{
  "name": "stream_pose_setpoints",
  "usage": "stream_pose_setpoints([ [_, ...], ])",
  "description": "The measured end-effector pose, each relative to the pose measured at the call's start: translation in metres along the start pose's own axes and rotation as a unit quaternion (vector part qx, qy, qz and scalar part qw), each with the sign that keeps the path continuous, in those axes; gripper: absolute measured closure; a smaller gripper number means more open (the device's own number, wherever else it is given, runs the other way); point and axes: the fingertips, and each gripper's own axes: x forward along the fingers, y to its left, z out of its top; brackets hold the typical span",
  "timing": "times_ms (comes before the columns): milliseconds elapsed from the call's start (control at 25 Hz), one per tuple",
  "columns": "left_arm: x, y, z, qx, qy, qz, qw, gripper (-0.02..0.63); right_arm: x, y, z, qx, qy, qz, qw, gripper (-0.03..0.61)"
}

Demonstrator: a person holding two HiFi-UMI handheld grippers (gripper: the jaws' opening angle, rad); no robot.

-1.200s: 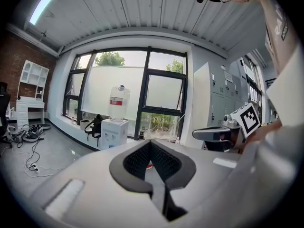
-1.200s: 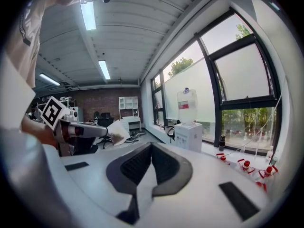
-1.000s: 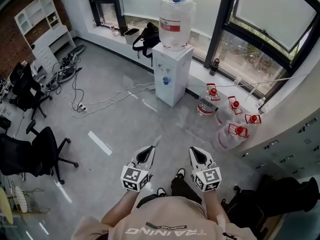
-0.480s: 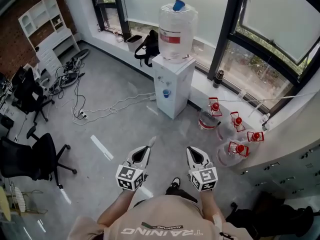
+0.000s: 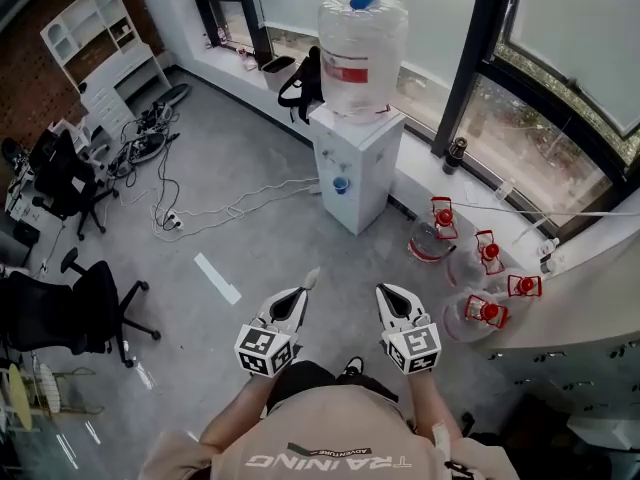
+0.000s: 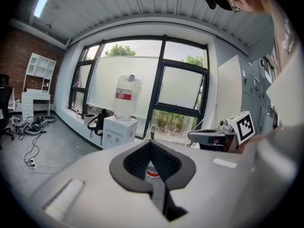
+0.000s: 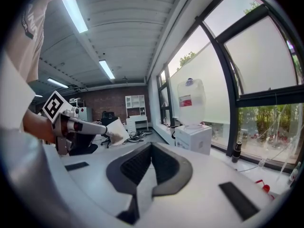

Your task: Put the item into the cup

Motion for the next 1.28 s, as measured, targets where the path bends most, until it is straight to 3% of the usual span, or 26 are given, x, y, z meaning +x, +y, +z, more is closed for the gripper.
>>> stream_pose_setpoints([
  [240, 0.030, 0.023, 0.001, -0.008, 0.016, -0.012, 0.9998, 0.606, 0.034, -0.008, -0.004, 0.010, 0.018, 0.008, 1.000, 0.568],
  [520, 0.067, 0.062, 0.020, 0.031, 0.015, -0.047, 0.9983, 0.606, 0.086, -0.024, 0.018, -0.004, 0.023, -0.020, 1.000, 0.568],
  [720, 0.094, 0.101, 0.042, 0.036, 0.009, -0.077, 0.9964, 0.606, 0.138, -0.030, 0.037, -0.066, 0.031, -0.042, 0.996, 0.568],
  [1080, 0.142, 0.135, 0.063, 0.036, 0.007, -0.099, 0.9944, 0.606, 0.183, -0.062, 0.049, -0.022, 0.020, -0.084, 0.996, 0.568],
  [1280, 0.169, 0.156, 0.054, 0.024, 0.033, -0.095, 0.9947, 0.606, 0.205, -0.079, 0.043, -0.005, 0.028, -0.086, 0.996, 0.566],
])
